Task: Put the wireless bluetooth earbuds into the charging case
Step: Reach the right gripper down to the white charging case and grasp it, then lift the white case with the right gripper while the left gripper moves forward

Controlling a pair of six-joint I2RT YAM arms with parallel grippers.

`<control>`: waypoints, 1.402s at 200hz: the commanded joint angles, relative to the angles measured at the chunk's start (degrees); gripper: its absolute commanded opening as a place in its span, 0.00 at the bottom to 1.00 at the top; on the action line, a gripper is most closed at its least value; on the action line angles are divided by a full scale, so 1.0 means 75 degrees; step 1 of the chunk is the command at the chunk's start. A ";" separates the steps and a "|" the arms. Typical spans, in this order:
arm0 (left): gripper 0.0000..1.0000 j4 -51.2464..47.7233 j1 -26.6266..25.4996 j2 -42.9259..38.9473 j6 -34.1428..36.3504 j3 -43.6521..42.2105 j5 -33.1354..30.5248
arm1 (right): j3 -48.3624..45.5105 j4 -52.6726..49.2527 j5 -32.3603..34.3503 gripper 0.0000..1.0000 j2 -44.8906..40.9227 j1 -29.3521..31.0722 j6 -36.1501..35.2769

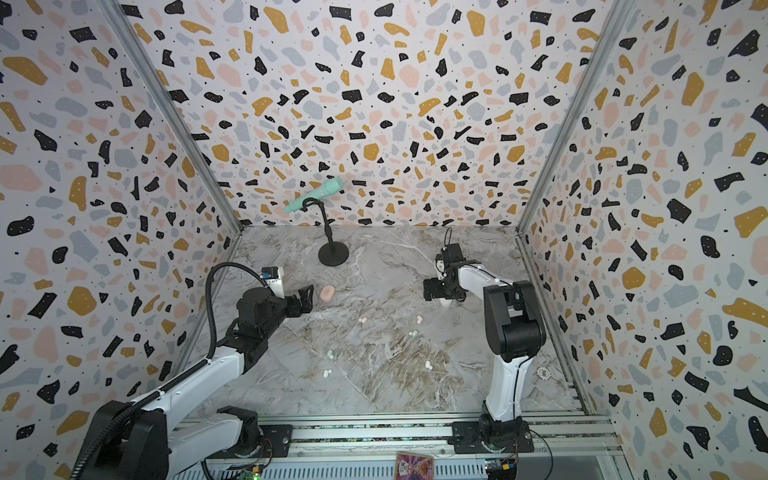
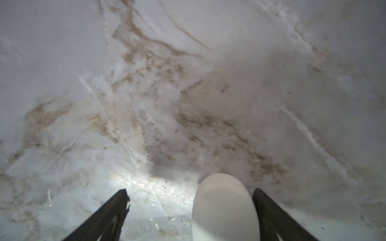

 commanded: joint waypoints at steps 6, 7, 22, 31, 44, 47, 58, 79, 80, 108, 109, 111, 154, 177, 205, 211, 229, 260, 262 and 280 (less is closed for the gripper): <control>1.00 0.0151 -0.0037 0.0056 0.0007 0.0199 0.0050 | 0.0300 -0.0482 0.0085 0.93 -0.0157 0.0293 -0.0318; 1.00 0.0157 -0.0037 0.0062 0.0008 0.0199 0.0050 | 0.0300 -0.0487 0.0115 0.93 -0.0169 0.0303 -0.0317; 1.00 0.0128 -0.0028 0.0090 0.0008 0.0221 0.0062 | 0.0246 -0.0570 0.0614 0.93 -0.0292 0.0370 -0.0228; 1.00 0.0124 -0.0036 0.0090 0.0007 0.0223 0.0074 | 0.0177 -0.0637 0.0878 0.93 -0.0397 0.0372 -0.0172; 1.00 0.0127 -0.0048 0.0102 0.0001 0.0211 0.0080 | 0.0036 -0.0708 0.1222 0.93 -0.0545 0.0372 -0.0151; 1.00 0.0136 -0.0049 0.0108 -0.0009 0.0211 0.0085 | 0.0012 -0.0723 0.1297 0.93 -0.0576 0.0372 -0.0149; 1.00 0.0150 -0.0049 0.0114 -0.0005 0.0209 0.0092 | -0.0125 -0.0790 0.1537 0.93 -0.0655 0.0366 -0.0114; 1.00 0.0151 -0.0059 0.0149 0.0008 0.0223 0.0103 | -0.0405 -0.0784 0.1704 0.93 -0.0851 0.0377 -0.0096; 1.00 0.0151 -0.0060 0.0143 0.0008 0.0229 0.0106 | -0.0422 -0.0784 0.1715 0.93 -0.0862 0.0374 -0.0095; 1.00 0.0151 -0.0059 0.0149 0.0002 0.0234 0.0121 | -0.0678 -0.0726 0.2032 0.93 -0.0975 0.0372 -0.0047; 1.00 0.0151 -0.0060 0.0149 0.0005 0.0234 0.0121 | -0.0687 -0.0720 0.2049 0.93 -0.0977 0.0372 -0.0047; 1.00 0.0151 -0.0060 0.0149 0.0007 0.0234 0.0121 | -0.0700 -0.0721 0.2076 0.93 -0.0969 0.0372 -0.0044; 1.00 0.0139 -0.0071 0.0163 0.0008 0.0258 0.0150 | -0.0673 -0.0688 0.2639 0.93 -0.0830 0.0269 -0.0054; 1.00 0.0127 -0.0070 0.0132 0.0030 0.0251 0.0166 | -0.0631 -0.0720 0.2865 0.93 -0.0837 0.0156 -0.0064; 1.00 0.0104 -0.0072 0.0164 0.0028 0.0281 0.0191 | -0.0644 -0.0679 0.3068 0.93 -0.0931 0.0022 -0.0012; 1.00 0.0104 -0.0068 0.0161 0.0031 0.0280 0.0191 | -0.0647 -0.0680 0.3115 0.93 -0.0959 -0.0009 0.0000; 1.00 0.0104 -0.0066 0.0179 0.0027 0.0293 0.0203 | -0.0648 -0.0701 0.3179 0.93 -0.1039 -0.0107 0.0048; 1.00 0.0092 -0.0072 0.0184 0.0019 0.0305 0.0232 | -0.0419 -0.0914 0.2572 0.93 -0.1258 -0.0156 0.0239; 1.00 0.0092 -0.0072 0.0184 0.0020 0.0305 0.0237 | -0.0401 -0.0954 0.2515 0.93 -0.1265 -0.0156 0.0268; 1.00 0.0098 -0.0072 0.0190 0.0014 0.0304 0.0267 | -0.0116 -0.1218 0.2025 0.95 -0.1363 -0.0167 0.0661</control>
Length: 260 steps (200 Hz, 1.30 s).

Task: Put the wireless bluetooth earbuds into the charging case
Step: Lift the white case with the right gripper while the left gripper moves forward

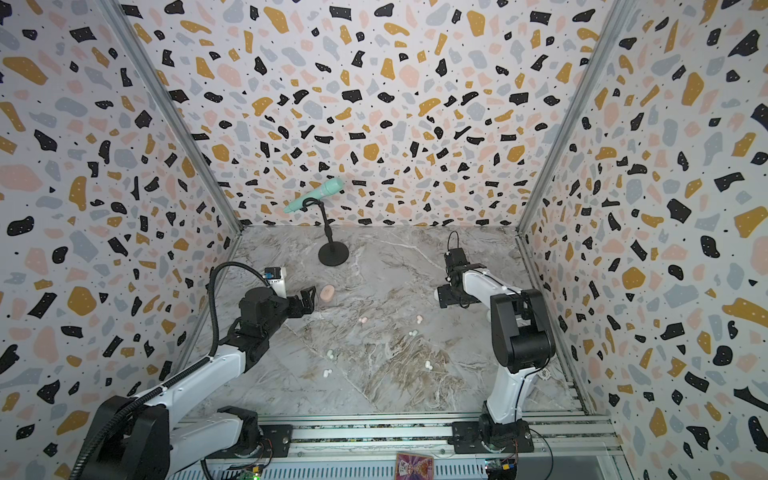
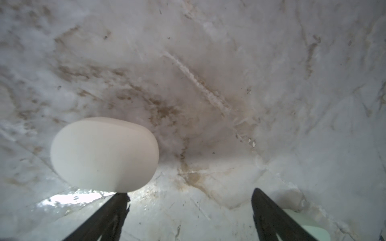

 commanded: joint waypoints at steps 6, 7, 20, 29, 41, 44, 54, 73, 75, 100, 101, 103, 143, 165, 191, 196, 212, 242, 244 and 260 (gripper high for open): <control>1.00 0.0100 -0.0040 0.0033 0.0016 0.0259 0.0136 | 0.0590 -0.0559 -0.0675 0.96 -0.0548 0.0002 0.0739; 1.00 0.0098 -0.0034 0.0030 0.0017 0.0266 0.0138 | 0.0603 -0.0581 -0.0675 0.96 -0.0552 0.0006 0.0772; 1.00 0.0083 -0.0050 0.0016 0.0016 0.0284 0.0139 | 0.0774 -0.0760 -0.0799 0.97 -0.0587 -0.0013 0.1210; 1.00 0.0082 -0.0058 0.0012 0.0016 0.0284 0.0151 | 0.0843 -0.0798 -0.0897 0.98 -0.0585 -0.0013 0.1513; 1.00 0.0083 -0.0075 0.0009 0.0016 0.0283 0.0151 | 0.0885 -0.0747 -0.1172 0.98 -0.0565 -0.0013 0.1804; 1.00 0.0094 -0.0074 0.0009 0.0017 0.0283 0.0161 | 0.0891 -0.0734 -0.1220 0.98 -0.0542 -0.0013 0.1885; 1.00 0.0095 -0.0077 0.0025 0.0011 0.0291 0.0163 | 0.0923 -0.0709 -0.1258 0.98 -0.0454 0.0009 0.2142; 1.00 0.0107 -0.0093 0.0030 0.0014 0.0301 0.0186 | 0.1039 -0.0767 -0.1188 0.98 -0.0211 0.0010 0.2581; 1.00 0.0107 -0.0097 0.0028 0.0016 0.0303 0.0186 | 0.1053 -0.0776 -0.1195 0.97 -0.0173 0.0010 0.2607; 1.00 0.0095 -0.0110 0.0012 0.0014 0.0294 0.0198 | 0.1261 -0.0779 -0.1171 0.94 0.0151 0.0056 0.2851; 1.00 0.0095 -0.0111 0.0014 0.0015 0.0295 0.0198 | 0.1261 -0.0779 -0.1171 0.94 0.0151 0.0056 0.2851; 1.00 0.0101 -0.0111 0.0015 0.0016 0.0290 0.0198 | 0.1284 -0.0779 -0.1150 0.94 0.0172 0.0063 0.2854; 1.00 0.0130 -0.0122 0.0056 0.0000 0.0290 0.0210 | 0.1767 -0.0893 -0.0842 0.90 0.0794 0.0202 0.2720; 1.00 0.0130 -0.0122 0.0039 0.0006 0.0290 0.0210 | 0.1896 -0.0902 -0.0877 0.87 0.1024 0.0241 0.2661; 1.00 0.0119 -0.0119 0.0040 0.0012 0.0299 0.0210 | 0.2017 -0.0926 -0.0908 0.84 0.1207 0.0292 0.2620; 1.00 0.0119 -0.0120 0.0051 0.0017 0.0304 0.0210 | 0.2032 -0.0939 -0.0906 0.83 0.1232 0.0306 0.2620; 1.00 0.0107 -0.0115 0.0051 0.0015 0.0308 0.0200 | 0.2070 -0.0965 -0.0908 0.80 0.1323 0.0303 0.2623; 1.00 0.0092 -0.0116 0.0059 0.0032 0.0327 0.0186 | 0.2092 -0.0978 -0.0917 0.74 0.1396 0.0315 0.2575; 1.00 0.0094 -0.0118 0.0062 0.0038 0.0322 0.0186 | 0.2087 -0.0978 -0.0916 0.74 0.1403 0.0315 0.2574; 1.00 0.0083 -0.0114 0.0062 0.0039 0.0330 0.0177 | 0.2103 -0.1012 -0.0888 0.74 0.1459 0.0315 0.2564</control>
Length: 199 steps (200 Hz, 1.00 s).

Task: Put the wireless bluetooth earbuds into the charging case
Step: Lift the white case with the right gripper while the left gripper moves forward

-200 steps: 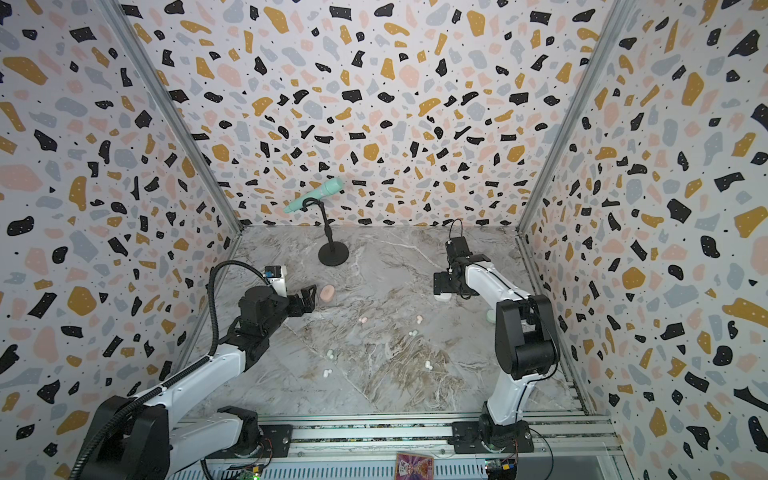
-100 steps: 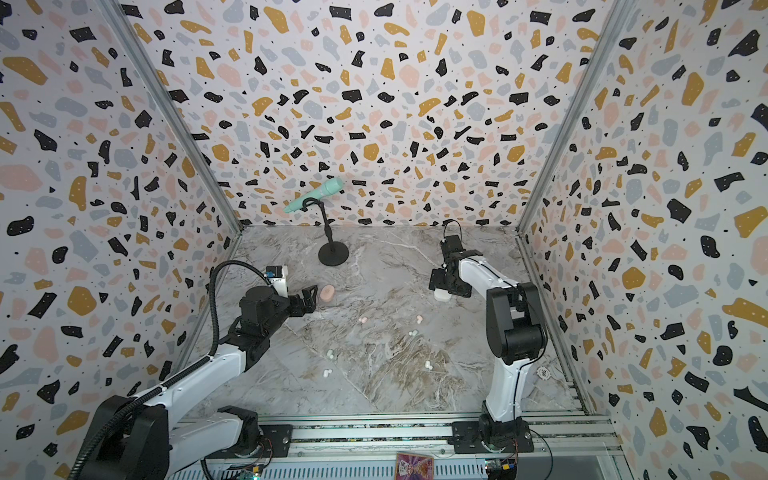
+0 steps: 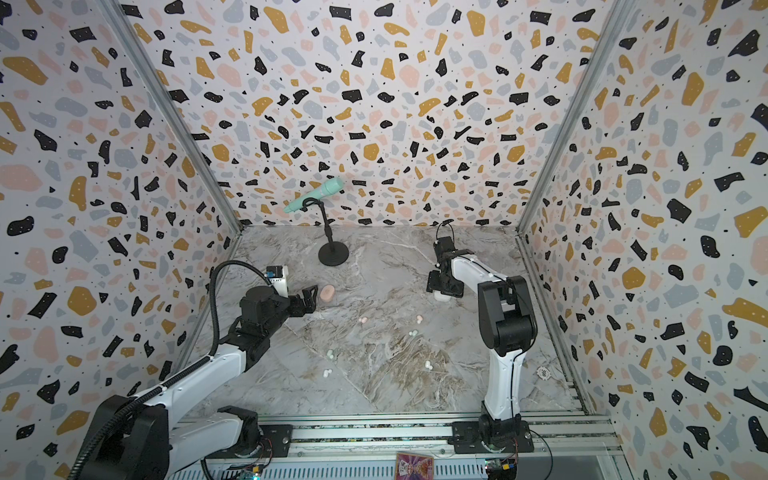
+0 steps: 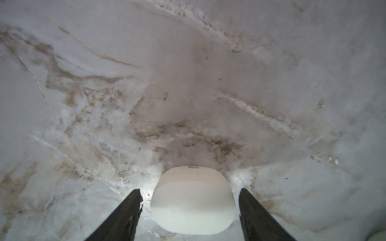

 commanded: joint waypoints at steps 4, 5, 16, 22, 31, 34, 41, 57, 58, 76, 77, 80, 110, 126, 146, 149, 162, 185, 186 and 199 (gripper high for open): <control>1.00 0.0080 -0.0025 0.0039 0.0042 0.0258 0.0043 | 0.0262 -0.0328 0.0115 0.74 0.0081 0.0033 -0.0057; 1.00 0.0080 -0.0027 0.0039 0.0041 0.0259 0.0043 | 0.0268 -0.0331 0.0110 0.74 0.0082 0.0033 -0.0052; 1.00 0.0075 -0.0023 0.0039 0.0050 0.0258 0.0043 | 0.0262 -0.0335 0.0106 0.73 0.0122 0.0032 -0.0074; 1.00 0.0069 -0.0021 0.0039 0.0048 0.0258 0.0043 | 0.0262 -0.0346 0.0098 0.73 0.0129 0.0032 -0.0082; 1.00 0.0069 -0.0028 0.0039 0.0050 0.0259 0.0043 | 0.0262 -0.0346 0.0094 0.73 0.0149 0.0032 -0.0088; 1.00 0.0069 -0.0029 0.0039 0.0049 0.0264 0.0043 | 0.0262 -0.0346 0.0097 0.72 0.0159 0.0032 -0.0093; 1.00 0.0069 -0.0029 0.0039 0.0049 0.0266 0.0044 | 0.0262 -0.0346 0.0096 0.72 0.0164 0.0032 -0.0092; 1.00 0.0069 -0.0019 0.0028 0.0052 0.0263 0.0043 | 0.0262 -0.0332 0.0087 0.70 0.0159 0.0032 -0.0094; 1.00 0.0063 -0.0018 0.0027 0.0052 0.0266 0.0043 | 0.0262 -0.0333 0.0085 0.70 0.0162 0.0032 -0.0088; 1.00 0.0057 -0.0018 0.0023 0.0052 0.0270 0.0032 | 0.0262 -0.0317 0.0084 0.67 0.0098 0.0033 -0.0082; 1.00 0.0057 -0.0024 0.0019 0.0046 0.0270 0.0032 | 0.0262 -0.0314 0.0083 0.67 0.0096 0.0033 -0.0082; 1.00 0.0057 -0.0027 0.0017 0.0051 0.0270 0.0032 | 0.0262 -0.0311 0.0086 0.67 0.0090 0.0032 -0.0082; 1.00 0.0057 -0.0029 0.0013 0.0061 0.0270 0.0020 | 0.0286 -0.0346 0.0084 0.64 -0.0017 0.0038 -0.0081; 1.00 0.0068 -0.0019 0.0026 0.0069 0.0264 0.0046 | 0.0282 -0.0380 0.0045 0.62 -0.0068 0.0032 -0.0093; 1.00 0.0209 -0.0078 0.0005 0.0078 0.0234 0.0163 | 0.0218 -0.0424 -0.0047 0.61 -0.0227 0.0043 -0.0125; 1.00 0.0220 -0.0106 -0.0006 0.0084 0.0235 0.0161 | 0.0200 -0.0437 -0.0071 0.61 -0.0258 0.0044 -0.0127; 1.00 0.0278 -0.0214 -0.0063 0.0114 0.0253 0.0223 | 0.0117 -0.0491 -0.0125 0.60 -0.0439 0.0066 -0.0163; 1.00 0.0239 -0.0532 -0.0057 0.0518 0.0247 0.0424 | -0.0051 -0.0687 -0.0314 0.60 -0.0897 0.0165 -0.0285; 1.00 0.0236 -0.0544 -0.0044 0.0525 0.0253 0.0450 | -0.0058 -0.0698 -0.0321 0.60 -0.0923 0.0169 -0.0289; 1.00 0.0124 -0.0790 0.0127 0.0699 0.0361 0.0790 | -0.0111 -0.0876 -0.0421 0.60 -0.1217 0.0280 -0.0395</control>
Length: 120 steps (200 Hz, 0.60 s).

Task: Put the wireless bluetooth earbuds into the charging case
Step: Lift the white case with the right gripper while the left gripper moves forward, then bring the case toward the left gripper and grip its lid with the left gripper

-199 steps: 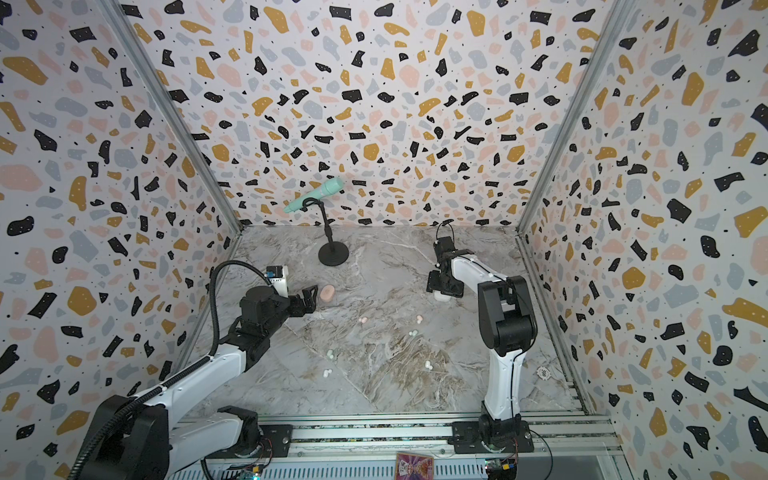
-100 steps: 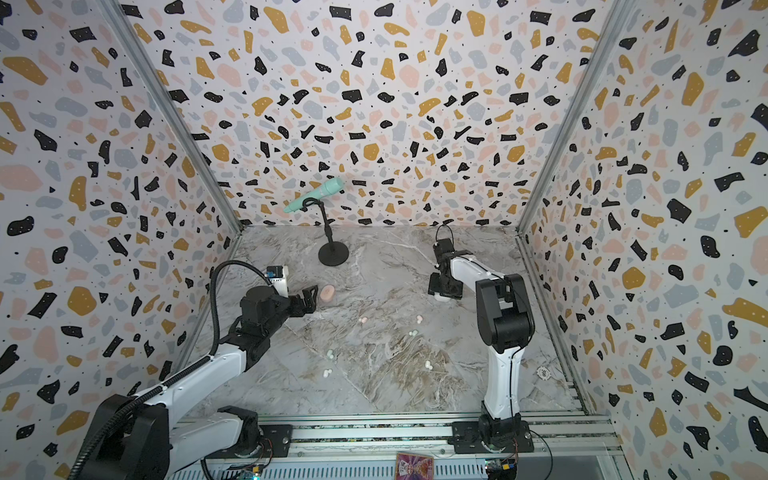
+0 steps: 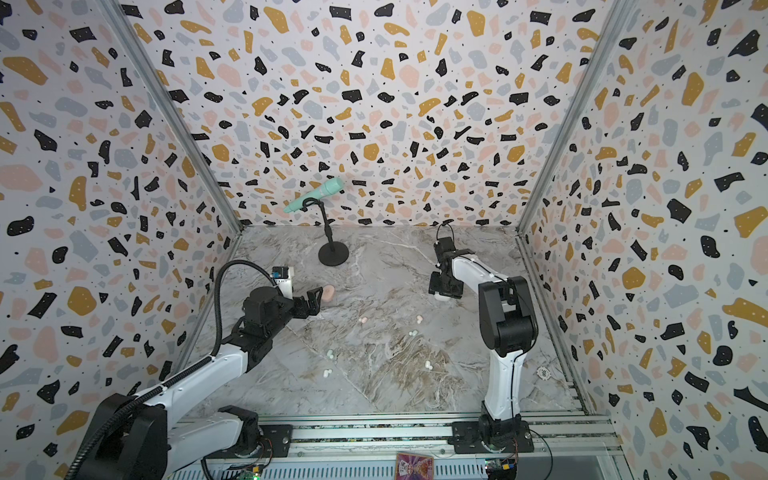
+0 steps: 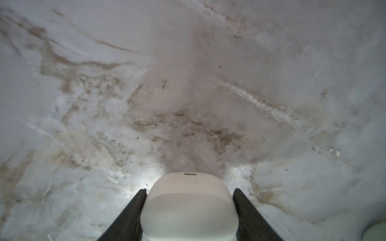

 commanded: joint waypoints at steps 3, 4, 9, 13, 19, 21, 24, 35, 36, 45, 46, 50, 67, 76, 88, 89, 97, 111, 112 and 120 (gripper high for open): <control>1.00 0.0099 -0.0424 0.0163 0.0519 0.0386 0.0598 | -0.0048 -0.0605 -0.0268 0.60 -0.0987 0.0229 -0.0251; 1.00 0.0088 -0.0449 0.0177 0.0535 0.0403 0.0604 | -0.0048 -0.0621 -0.0277 0.60 -0.1004 0.0244 -0.0256; 1.00 0.0047 -0.0597 0.0258 0.0645 0.0449 0.0641 | -0.0049 -0.0704 -0.0343 0.60 -0.1116 0.0303 -0.0297; 1.00 0.0012 -0.0719 0.0318 0.0737 0.0493 0.0681 | -0.0054 -0.0766 -0.0388 0.60 -0.1202 0.0352 -0.0341; 1.00 -0.0024 -0.0923 0.0431 0.0916 0.0571 0.0749 | -0.0043 -0.0870 -0.0455 0.60 -0.1341 0.0443 -0.0389; 1.00 -0.0027 -0.0976 0.0456 0.0982 0.0586 0.0768 | -0.0030 -0.0904 -0.0485 0.60 -0.1379 0.0477 -0.0399; 1.00 -0.0028 -0.1087 0.0516 0.1061 0.0630 0.0782 | -0.0023 -0.0942 -0.0525 0.60 -0.1447 0.0532 -0.0425; 1.00 0.0060 -0.1432 0.0712 0.1349 0.0749 0.0929 | 0.0055 -0.1150 -0.0681 0.60 -0.1655 0.0756 -0.0489; 1.00 0.0075 -0.1451 0.0727 0.1366 0.0760 0.0963 | 0.0068 -0.1175 -0.0688 0.60 -0.1666 0.0788 -0.0498; 1.00 0.0321 -0.1653 0.0886 0.1506 0.0816 0.1241 | 0.0185 -0.1359 -0.0793 0.60 -0.1802 0.1011 -0.0558; 1.00 0.0369 -0.1679 0.0908 0.1509 0.0817 0.1271 | 0.0191 -0.1374 -0.0808 0.60 -0.1810 0.1039 -0.0562; 1.00 0.0540 -0.1744 0.0987 0.1517 0.0817 0.1380 | 0.0263 -0.1446 -0.0844 0.60 -0.1853 0.1152 -0.0572; 1.00 0.1332 -0.1985 0.1342 0.1526 0.0818 0.2112 | 0.0561 -0.1756 -0.1010 0.59 -0.2010 0.1606 -0.0588; 1.00 0.1705 -0.2108 0.1525 0.1534 0.0827 0.2428 | 0.0715 -0.1883 -0.1167 0.59 -0.2057 0.1830 -0.0572; 1.00 0.2068 -0.2277 0.1731 0.1636 0.0850 0.2829 | 0.0936 -0.2033 -0.1351 0.59 -0.2096 0.2105 -0.0555; 1.00 0.2092 -0.2290 0.1746 0.1650 0.0852 0.2856 | 0.0953 -0.2044 -0.1357 0.59 -0.2103 0.2125 -0.0549; 1.00 0.2182 -0.2386 0.1829 0.1770 0.0881 0.2985 | 0.1102 -0.2139 -0.1455 0.59 -0.2137 0.2312 -0.0520; 1.00 0.2429 -0.2486 0.1901 0.1914 0.0878 0.3227 | 0.1274 -0.2235 -0.1718 0.59 -0.2187 0.2585 -0.0471; 1.00 0.2455 -0.2488 0.1913 0.1918 0.0877 0.3231 | 0.1275 -0.2245 -0.1722 0.59 -0.2190 0.2593 -0.0472; 0.99 0.2667 -0.2516 0.1943 0.1925 0.0855 0.3293 | 0.1364 -0.2287 -0.1808 0.59 -0.2217 0.2729 -0.0440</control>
